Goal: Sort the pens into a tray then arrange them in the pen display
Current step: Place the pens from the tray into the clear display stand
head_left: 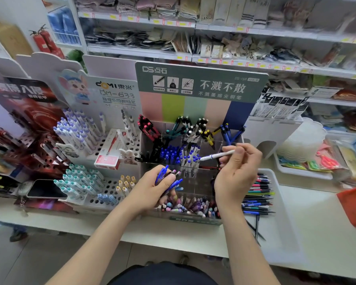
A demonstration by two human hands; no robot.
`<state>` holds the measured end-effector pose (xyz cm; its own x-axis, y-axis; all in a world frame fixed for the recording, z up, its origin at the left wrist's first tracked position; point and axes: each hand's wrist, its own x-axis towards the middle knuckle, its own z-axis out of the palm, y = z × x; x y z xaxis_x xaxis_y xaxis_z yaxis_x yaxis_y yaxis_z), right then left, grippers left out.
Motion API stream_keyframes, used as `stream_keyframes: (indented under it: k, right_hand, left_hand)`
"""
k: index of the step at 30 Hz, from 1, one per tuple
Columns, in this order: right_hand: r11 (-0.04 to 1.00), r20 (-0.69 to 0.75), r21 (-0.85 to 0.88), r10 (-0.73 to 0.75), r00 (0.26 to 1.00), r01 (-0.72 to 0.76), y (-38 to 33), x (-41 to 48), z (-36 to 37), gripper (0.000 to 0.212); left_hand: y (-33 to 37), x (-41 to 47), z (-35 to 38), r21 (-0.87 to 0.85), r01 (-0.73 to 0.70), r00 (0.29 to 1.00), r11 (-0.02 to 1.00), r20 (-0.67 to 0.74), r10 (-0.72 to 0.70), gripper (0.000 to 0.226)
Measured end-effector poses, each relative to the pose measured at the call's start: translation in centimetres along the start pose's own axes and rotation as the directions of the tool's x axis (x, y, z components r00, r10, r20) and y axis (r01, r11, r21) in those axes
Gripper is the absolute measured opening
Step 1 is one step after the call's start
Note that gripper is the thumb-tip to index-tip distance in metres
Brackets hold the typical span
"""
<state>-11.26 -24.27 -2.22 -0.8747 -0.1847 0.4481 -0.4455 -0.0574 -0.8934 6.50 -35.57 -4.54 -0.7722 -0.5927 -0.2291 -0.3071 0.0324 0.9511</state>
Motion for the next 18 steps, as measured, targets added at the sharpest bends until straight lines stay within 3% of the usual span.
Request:
stream_keyframes:
  k: [2, 4, 6, 7, 10, 13, 15, 18]
  right_hand:
    - [0.989, 0.159, -0.11, -0.081, 0.984, 0.1, 1.6, -0.3, 0.5, 0.012]
    - [0.972, 0.409, -0.187, -0.057, 0.911, 0.145, 3.1, -0.8, 1.3, 0.015]
    - [0.928, 0.523, -0.264, -0.092, 0.847, 0.264, 4.0, -1.2, 1.8, 0.019]
    - [0.9, 0.497, -0.308, -0.125, 0.858, 0.31, 4.3, -1.2, 2.0, 0.02]
    - [0.882, 0.372, -0.394, -0.104, 0.922, 0.258, 4.6, -0.4, 2.3, 0.021]
    - [0.811, 0.546, -0.454, -0.073, 0.835, 0.368, 4.9, 0.1, 2.6, 0.02]
    - [0.729, 0.533, -0.532, -0.107, 0.839, 0.431, 5.0, 0.2, 2.8, 0.02]
    - [0.797, 0.419, -0.472, -0.174, 0.891, 0.377, 3.8, -0.6, 2.7, 0.017]
  left_hand:
    - [0.3, 0.5, 0.2, -0.014, 0.008, 0.999, 1.0, -0.032, -0.008, 0.023]
    - [0.7, 0.9, 0.4, -0.028, 0.009, 0.999, 1.0, -0.047, -0.01, 0.023]
    - [0.9, 1.2, 0.5, -0.052, 0.006, 0.999, 0.999, -0.051, -0.008, 0.024]
    - [1.0, 1.3, 0.6, -0.052, 0.004, 0.998, 0.999, -0.055, -0.007, 0.024]
    - [1.2, 1.5, 0.5, -0.069, 0.009, 0.996, 0.998, -0.093, -0.016, 0.027]
    - [1.3, 1.5, 0.5, -0.14, 0.019, 0.991, 0.99, -0.126, -0.036, 0.025]
    - [1.2, 1.6, 0.3, -0.141, 0.024, 0.99, 0.99, -0.134, -0.043, 0.024]
    - [1.1, 1.7, 0.2, -0.153, 0.028, 0.991, 0.988, -0.126, -0.047, 0.024]
